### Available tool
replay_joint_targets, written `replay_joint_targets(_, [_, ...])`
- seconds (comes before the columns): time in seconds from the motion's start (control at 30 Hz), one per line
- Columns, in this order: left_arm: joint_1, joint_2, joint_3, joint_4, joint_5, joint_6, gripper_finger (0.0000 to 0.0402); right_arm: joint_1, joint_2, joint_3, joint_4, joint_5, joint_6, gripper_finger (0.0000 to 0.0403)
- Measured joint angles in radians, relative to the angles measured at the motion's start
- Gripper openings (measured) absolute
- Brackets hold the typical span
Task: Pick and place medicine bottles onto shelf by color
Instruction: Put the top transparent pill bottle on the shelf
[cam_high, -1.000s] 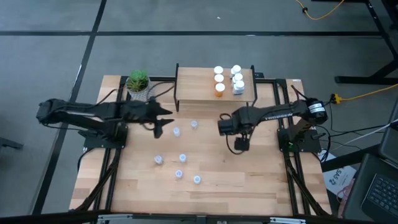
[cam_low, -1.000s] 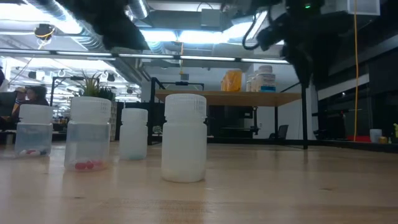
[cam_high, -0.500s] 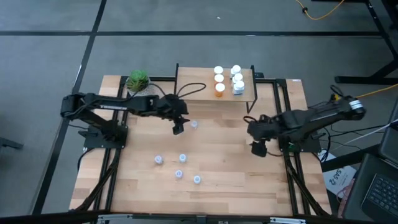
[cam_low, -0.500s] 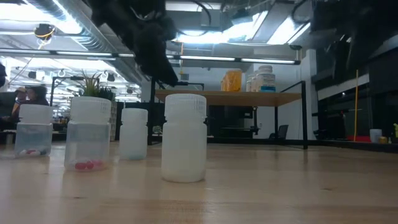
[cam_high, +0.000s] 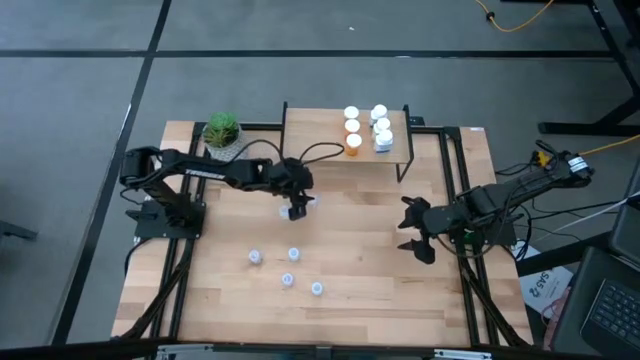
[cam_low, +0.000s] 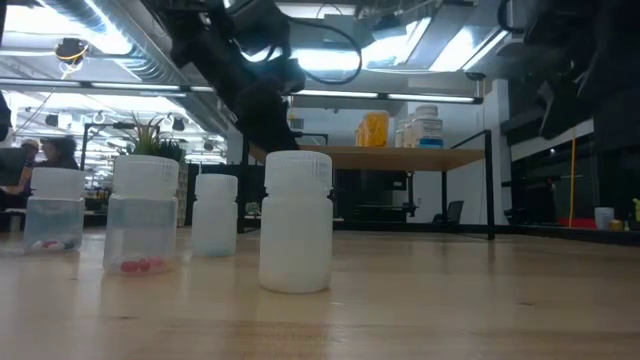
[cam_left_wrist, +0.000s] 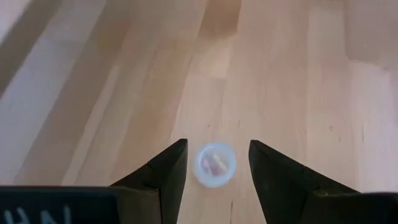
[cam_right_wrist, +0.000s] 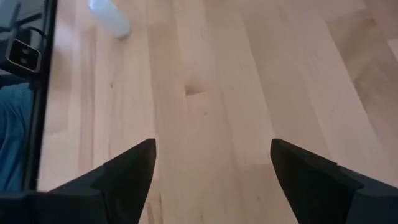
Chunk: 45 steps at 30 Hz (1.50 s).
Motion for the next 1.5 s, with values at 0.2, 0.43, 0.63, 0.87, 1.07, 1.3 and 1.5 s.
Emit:
replay_joint_targets(0.2, [-0.039, 0.000, 0.000, 0.009, 0.000, 0.156, 0.0165, 0.000, 0.000, -0.009, -0.002, 0.000, -0.030, 0.0317])
replay_joint_targets(0.43, [-0.038, 0.027, 0.000, 0.028, -0.002, 0.135, 0.0165, 0.000, 0.000, -0.009, -0.006, 0.000, -0.089, 0.0317])
replay_joint_targets(0.63, [-0.020, 0.056, 0.001, 0.081, -0.023, 0.049, 0.0165, 0.000, 0.000, -0.009, -0.023, -0.001, -0.085, 0.0317])
replay_joint_targets(0.87, [-0.019, 0.047, 0.000, 0.083, -0.023, 0.036, 0.0165, 0.000, 0.000, -0.009, -0.026, 0.000, -0.090, 0.0317])
replay_joint_targets(1.07, [-0.019, 0.047, 0.000, 0.082, -0.068, 0.034, 0.0165, 0.000, 0.000, -0.009, -0.026, 0.000, -0.113, 0.0317])
replay_joint_targets(1.3, [-0.019, 0.051, 0.000, 0.099, -0.120, -0.042, 0.0171, 0.000, 0.000, -0.009, -0.027, 0.000, -0.109, 0.0317])
replay_joint_targets(1.5, [-0.020, 0.055, 0.000, 0.081, -0.131, -0.057, 0.0206, 0.000, 0.000, -0.009, -0.026, 0.000, -0.109, 0.0317])
